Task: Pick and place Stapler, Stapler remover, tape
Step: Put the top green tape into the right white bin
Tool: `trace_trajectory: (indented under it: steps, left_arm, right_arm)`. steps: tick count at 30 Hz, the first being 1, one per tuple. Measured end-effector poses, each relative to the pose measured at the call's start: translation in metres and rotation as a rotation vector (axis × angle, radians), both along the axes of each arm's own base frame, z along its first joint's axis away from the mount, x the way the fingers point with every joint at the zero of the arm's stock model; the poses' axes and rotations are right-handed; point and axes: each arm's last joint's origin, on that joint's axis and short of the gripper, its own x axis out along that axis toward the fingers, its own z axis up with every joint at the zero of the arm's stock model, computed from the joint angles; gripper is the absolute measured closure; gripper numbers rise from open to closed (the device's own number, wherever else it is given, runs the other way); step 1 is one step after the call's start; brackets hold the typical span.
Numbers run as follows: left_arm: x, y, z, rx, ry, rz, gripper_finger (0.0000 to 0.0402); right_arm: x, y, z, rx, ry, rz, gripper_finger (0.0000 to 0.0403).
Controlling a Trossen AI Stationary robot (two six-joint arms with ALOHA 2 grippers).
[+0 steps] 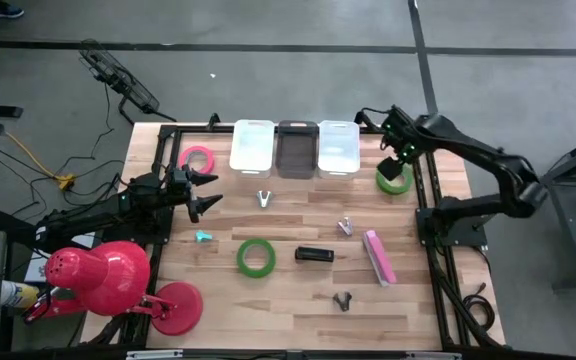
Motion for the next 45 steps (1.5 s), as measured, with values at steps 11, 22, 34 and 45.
trace_trajectory:
  steps: [11, 22, 34, 45]
  left_arm:
    - [0.000, 0.000, 0.000, 0.000, -0.001, 0.000, 0.0053]
    - [0.000, 0.000, 0.000, 0.000, -0.001, 0.000, 0.0053]
    - [0.000, 0.000, 0.000, 0.000, 0.000, 0.000, 0.0053]
    - [0.000, 0.000, 0.000, 0.000, 0.000, 0.000, 0.0053]
  right_arm:
    - [0.014, -0.018, -0.039, 0.180, -0.047, -0.387, 0.0135]
    - [0.017, -0.017, -0.072, 0.209, -0.019, -0.462, 0.0135]
    - [0.013, -0.002, -0.107, 0.206, -0.063, -0.420, 0.0137]
    - [0.011, 0.007, -0.116, 0.178, 0.007, -0.086, 0.0153]
